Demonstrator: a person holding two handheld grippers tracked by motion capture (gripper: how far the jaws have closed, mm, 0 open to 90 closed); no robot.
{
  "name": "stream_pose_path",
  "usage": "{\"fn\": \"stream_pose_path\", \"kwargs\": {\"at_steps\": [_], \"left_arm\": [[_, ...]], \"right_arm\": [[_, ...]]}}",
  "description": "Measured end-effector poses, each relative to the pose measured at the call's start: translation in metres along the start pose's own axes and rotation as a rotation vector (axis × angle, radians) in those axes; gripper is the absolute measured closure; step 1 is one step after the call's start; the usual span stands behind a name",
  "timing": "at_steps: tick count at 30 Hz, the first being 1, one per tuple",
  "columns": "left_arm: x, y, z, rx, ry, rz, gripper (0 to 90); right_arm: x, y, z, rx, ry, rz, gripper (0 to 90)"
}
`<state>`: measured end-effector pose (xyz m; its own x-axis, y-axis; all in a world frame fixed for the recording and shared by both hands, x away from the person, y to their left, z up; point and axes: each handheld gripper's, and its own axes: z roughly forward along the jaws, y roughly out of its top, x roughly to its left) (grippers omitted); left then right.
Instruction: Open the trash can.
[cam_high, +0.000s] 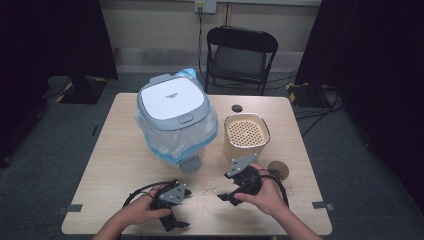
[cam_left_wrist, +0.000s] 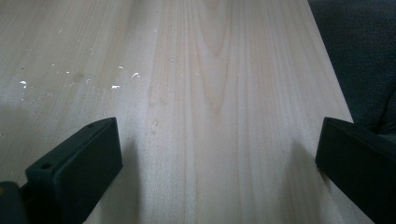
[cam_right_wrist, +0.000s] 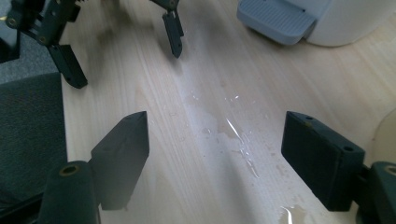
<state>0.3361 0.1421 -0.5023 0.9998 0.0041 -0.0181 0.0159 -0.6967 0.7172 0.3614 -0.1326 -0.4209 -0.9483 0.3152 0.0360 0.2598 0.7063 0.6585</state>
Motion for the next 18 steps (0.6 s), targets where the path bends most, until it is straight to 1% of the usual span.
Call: {"fn": "stream_pose_path", "kwargs": {"at_steps": [1,3,4,5,6,7,10,11,13,15,16,17,18], "left_arm": [[-0.001,0.000,0.000,-0.005,0.000,-0.007,0.0],[0.000,0.000,0.000,0.000,0.000,0.000,0.0],[0.000,0.000,0.000,-0.002,0.000,-0.003,0.0],[0.000,0.000,0.000,-0.002,0.000,-0.003,0.0],[0.000,0.000,0.000,0.003,-0.002,0.000,0.0],[0.000,0.000,0.000,0.003,-0.002,0.000,0.0],[0.000,0.000,0.000,0.000,0.004,0.007,0.0],[0.000,0.000,0.000,0.000,0.004,0.007,0.0],[0.000,0.000,0.000,-0.002,0.003,0.007,0.0],[0.000,0.000,0.000,-0.002,0.003,0.007,0.0],[0.000,0.000,0.000,0.000,0.001,0.008,0.0],[0.000,0.000,0.000,-0.004,0.002,0.005,0.0],[0.001,0.000,-0.001,0.006,0.002,0.017,0.0]], "right_arm": [[-0.001,0.008,-0.006,0.002,0.010,0.000,23.1],[-0.002,0.010,-0.009,0.007,0.010,-0.003,23.1],[-0.002,0.018,-0.016,0.016,0.006,-0.014,24.0],[-0.002,0.018,-0.016,0.016,0.006,-0.014,24.0],[-0.003,0.024,-0.022,0.014,-0.003,-0.020,24.1],[-0.003,0.024,-0.022,0.014,-0.003,-0.020,24.1],[-0.005,0.034,-0.033,0.004,-0.004,-0.029,24.4],[-0.007,0.041,-0.040,0.003,0.001,-0.026,24.9],[-0.007,0.043,-0.042,0.005,-0.004,-0.024,24.8],[-0.010,0.052,-0.050,0.004,-0.011,-0.029,25.0],[-0.010,0.052,-0.050,0.004,-0.011,-0.029,25.0],[-0.011,0.057,-0.054,0.011,-0.009,-0.034,25.3],[-0.012,0.059,-0.055,0.013,-0.009,-0.043,25.9]]}}
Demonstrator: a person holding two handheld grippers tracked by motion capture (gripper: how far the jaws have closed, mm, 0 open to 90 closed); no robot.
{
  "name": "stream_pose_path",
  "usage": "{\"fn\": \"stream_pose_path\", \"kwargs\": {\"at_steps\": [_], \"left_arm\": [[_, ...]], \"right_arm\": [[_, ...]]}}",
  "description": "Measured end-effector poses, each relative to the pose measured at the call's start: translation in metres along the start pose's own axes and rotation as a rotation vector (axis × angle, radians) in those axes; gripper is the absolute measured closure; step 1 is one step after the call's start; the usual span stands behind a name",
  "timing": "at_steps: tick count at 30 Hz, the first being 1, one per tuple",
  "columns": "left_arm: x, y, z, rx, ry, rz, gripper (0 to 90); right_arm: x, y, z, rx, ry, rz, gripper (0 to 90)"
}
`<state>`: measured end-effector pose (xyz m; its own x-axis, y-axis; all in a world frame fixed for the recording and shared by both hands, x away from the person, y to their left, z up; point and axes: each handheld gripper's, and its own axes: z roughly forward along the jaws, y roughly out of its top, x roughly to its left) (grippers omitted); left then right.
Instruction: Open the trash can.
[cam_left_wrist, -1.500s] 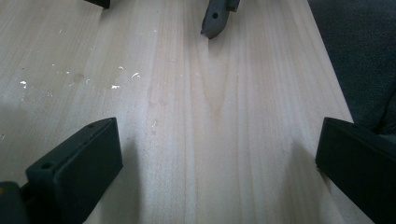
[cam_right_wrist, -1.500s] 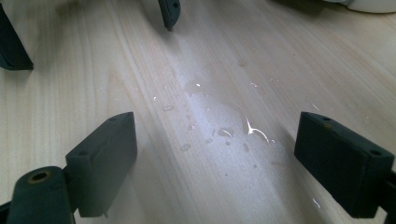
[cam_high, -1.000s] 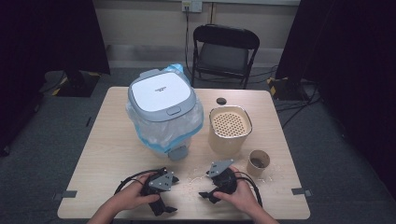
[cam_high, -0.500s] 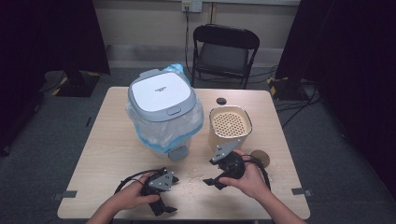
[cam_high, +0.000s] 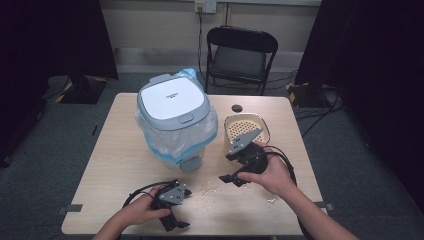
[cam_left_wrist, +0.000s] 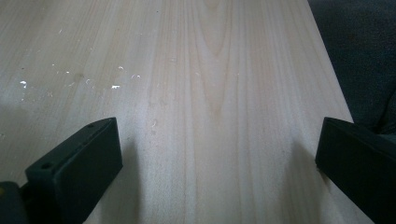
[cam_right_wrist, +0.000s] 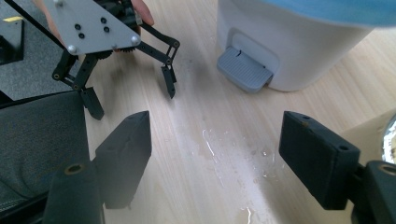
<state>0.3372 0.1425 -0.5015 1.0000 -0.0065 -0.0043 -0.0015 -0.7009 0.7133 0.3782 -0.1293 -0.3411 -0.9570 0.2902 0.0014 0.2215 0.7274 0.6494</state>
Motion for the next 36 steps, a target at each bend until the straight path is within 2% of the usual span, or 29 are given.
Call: {"fn": "stream_pose_path", "kwargs": {"at_steps": [11,14,19,24,36], "left_arm": [[-0.001,0.000,0.000,-0.004,-0.001,-0.009,0.0],[-0.001,0.000,0.000,-0.004,-0.002,-0.009,0.0],[-0.001,0.000,0.000,-0.004,-0.002,-0.010,0.0],[-0.001,0.000,0.000,-0.004,-0.002,-0.010,0.0],[-0.001,0.000,0.000,-0.005,-0.002,-0.010,0.0]], "right_arm": [[-0.005,0.025,-0.013,0.006,0.007,-0.012,28.0],[-0.007,0.033,-0.016,0.005,0.016,0.000,28.4],[-0.012,0.046,-0.023,0.001,0.000,-0.006,29.0],[-0.019,0.059,-0.029,-0.018,-0.001,0.012,29.8],[-0.028,0.081,-0.037,0.007,-0.017,0.010,34.4]]}}
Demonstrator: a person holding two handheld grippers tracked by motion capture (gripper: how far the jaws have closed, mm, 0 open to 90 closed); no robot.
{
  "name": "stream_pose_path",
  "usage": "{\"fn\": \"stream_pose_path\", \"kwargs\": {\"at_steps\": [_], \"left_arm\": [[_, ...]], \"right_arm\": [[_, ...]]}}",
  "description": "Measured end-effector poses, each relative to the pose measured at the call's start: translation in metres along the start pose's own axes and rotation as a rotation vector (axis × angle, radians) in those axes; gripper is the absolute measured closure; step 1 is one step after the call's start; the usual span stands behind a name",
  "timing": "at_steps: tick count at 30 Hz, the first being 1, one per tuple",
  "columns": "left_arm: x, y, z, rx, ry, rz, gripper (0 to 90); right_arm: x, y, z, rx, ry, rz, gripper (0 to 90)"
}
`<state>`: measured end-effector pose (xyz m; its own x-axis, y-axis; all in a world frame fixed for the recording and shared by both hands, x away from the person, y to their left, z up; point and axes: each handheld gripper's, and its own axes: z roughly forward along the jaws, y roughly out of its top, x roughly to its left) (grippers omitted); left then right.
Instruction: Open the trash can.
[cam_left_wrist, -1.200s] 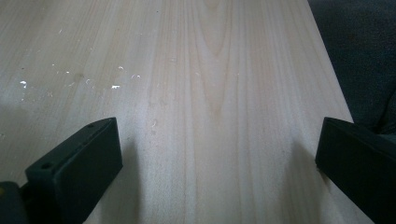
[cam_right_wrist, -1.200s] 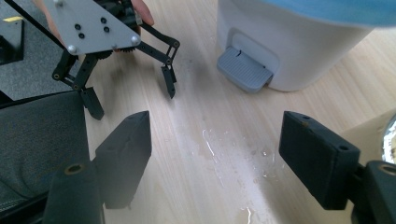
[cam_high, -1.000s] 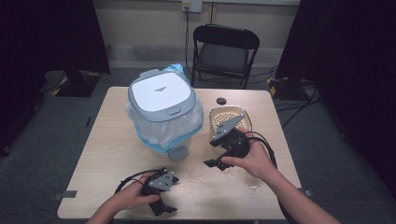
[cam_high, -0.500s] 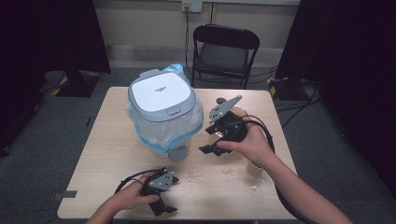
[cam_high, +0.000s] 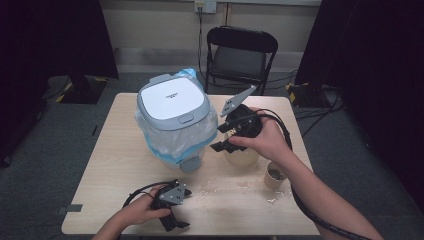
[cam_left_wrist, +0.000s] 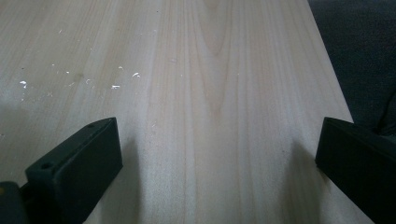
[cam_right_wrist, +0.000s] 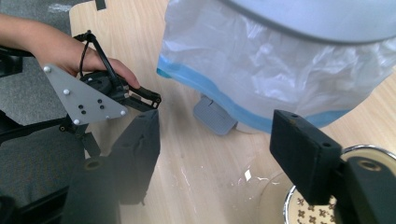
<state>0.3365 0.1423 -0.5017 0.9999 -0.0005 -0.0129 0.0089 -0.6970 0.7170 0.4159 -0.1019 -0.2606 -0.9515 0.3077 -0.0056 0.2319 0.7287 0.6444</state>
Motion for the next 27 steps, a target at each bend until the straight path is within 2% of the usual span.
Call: {"fn": "stream_pose_path", "kwargs": {"at_steps": [5,6,7,9,11,18,24,27], "left_arm": [[-0.001,0.000,0.001,-0.008,-0.001,-0.007,0.0],[0.000,0.000,0.000,0.004,-0.001,0.005,0.0],[-0.001,0.000,0.001,-0.012,-0.002,-0.016,0.0],[0.000,0.000,0.000,0.000,-0.001,-0.001,0.0],[-0.001,0.000,0.000,-0.007,-0.002,-0.009,0.0],[-0.001,0.000,0.000,-0.007,-0.002,-0.009,0.0],[-0.001,0.000,0.000,-0.006,-0.002,-0.009,0.0],[-0.001,0.000,0.000,-0.007,-0.002,-0.009,0.0]], "right_arm": [[-0.002,0.010,-0.003,0.000,-0.006,-0.010,36.1],[-0.002,0.012,-0.004,0.001,-0.006,-0.001,36.6],[-0.003,0.015,-0.005,0.003,-0.008,-0.001,37.2],[-0.004,0.019,-0.006,0.005,-0.013,0.000,37.5],[-0.008,0.024,-0.006,0.002,-0.017,0.003,38.8],[-0.013,0.034,-0.005,0.012,-0.027,0.011,41.3],[-0.018,0.044,-0.001,0.020,-0.032,0.003,45.3],[-0.021,0.050,-0.001,0.014,-0.048,0.015,49.4]]}}
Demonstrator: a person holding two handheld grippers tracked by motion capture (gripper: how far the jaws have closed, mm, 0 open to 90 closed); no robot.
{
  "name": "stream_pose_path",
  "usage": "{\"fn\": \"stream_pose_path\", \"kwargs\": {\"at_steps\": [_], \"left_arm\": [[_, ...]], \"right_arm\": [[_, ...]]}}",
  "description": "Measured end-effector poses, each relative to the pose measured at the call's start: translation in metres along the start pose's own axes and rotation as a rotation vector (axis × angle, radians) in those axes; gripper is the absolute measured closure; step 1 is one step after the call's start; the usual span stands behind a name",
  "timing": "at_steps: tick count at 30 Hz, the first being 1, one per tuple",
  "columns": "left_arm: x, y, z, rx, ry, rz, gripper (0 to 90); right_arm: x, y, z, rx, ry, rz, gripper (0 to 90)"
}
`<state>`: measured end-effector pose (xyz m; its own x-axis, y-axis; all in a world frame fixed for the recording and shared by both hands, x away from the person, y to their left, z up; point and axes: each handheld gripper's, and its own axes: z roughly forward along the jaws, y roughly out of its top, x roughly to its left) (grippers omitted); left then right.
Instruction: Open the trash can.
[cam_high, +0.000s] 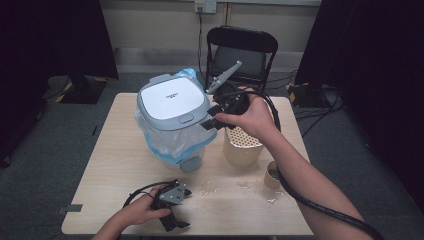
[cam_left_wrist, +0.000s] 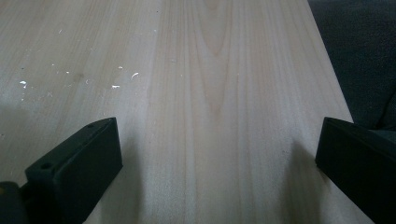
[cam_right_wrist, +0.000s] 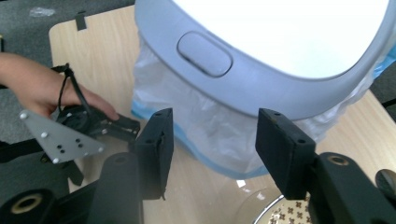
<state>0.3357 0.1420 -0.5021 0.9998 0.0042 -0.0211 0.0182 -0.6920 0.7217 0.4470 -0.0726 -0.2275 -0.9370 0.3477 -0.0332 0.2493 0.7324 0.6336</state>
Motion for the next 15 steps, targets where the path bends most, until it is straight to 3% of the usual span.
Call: {"fn": "stream_pose_path", "kwargs": {"at_steps": [15], "left_arm": [[0.000,0.000,0.000,-0.003,0.000,0.000,0.0]], "right_arm": [[-0.009,0.019,0.010,-0.022,-0.019,0.023,67.9]]}}
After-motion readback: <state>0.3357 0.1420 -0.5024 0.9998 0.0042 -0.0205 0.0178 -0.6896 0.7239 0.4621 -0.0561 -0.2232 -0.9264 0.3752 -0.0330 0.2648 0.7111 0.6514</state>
